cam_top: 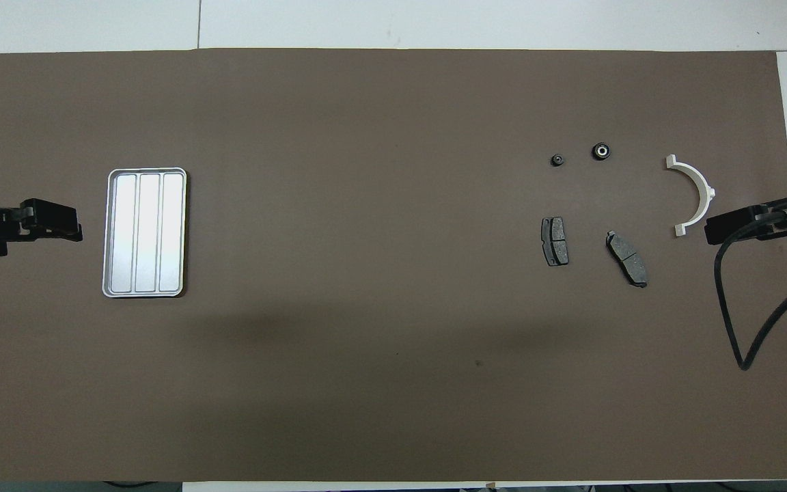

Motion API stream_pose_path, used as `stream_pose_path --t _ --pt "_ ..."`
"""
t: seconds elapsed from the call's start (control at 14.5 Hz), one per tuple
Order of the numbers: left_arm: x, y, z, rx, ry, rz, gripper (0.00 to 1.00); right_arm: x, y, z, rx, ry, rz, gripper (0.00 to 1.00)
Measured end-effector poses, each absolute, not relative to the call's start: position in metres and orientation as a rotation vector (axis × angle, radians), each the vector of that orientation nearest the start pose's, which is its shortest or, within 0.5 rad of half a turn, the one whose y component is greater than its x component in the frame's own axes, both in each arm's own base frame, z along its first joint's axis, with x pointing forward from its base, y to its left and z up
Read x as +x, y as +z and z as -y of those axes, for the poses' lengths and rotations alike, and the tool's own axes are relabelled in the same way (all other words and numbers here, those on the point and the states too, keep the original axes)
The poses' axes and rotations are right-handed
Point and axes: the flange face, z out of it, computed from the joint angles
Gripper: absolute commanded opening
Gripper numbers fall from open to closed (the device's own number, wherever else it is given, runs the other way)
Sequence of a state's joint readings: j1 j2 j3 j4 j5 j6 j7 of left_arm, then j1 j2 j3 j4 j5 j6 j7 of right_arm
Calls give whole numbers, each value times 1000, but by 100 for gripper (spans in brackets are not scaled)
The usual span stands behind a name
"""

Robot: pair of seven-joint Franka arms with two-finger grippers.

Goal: Place bearing gear from tray to pile

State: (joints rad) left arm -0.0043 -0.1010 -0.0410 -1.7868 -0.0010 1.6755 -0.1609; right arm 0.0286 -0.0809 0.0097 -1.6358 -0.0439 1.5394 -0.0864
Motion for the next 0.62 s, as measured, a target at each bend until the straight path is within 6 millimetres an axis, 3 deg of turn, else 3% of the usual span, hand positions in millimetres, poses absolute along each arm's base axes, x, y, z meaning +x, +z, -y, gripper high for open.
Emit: stream_pose_path --t 0.62 --pt "527 586 25 -3132 16 182 100 526 635 -22 -3150 18 144 100"
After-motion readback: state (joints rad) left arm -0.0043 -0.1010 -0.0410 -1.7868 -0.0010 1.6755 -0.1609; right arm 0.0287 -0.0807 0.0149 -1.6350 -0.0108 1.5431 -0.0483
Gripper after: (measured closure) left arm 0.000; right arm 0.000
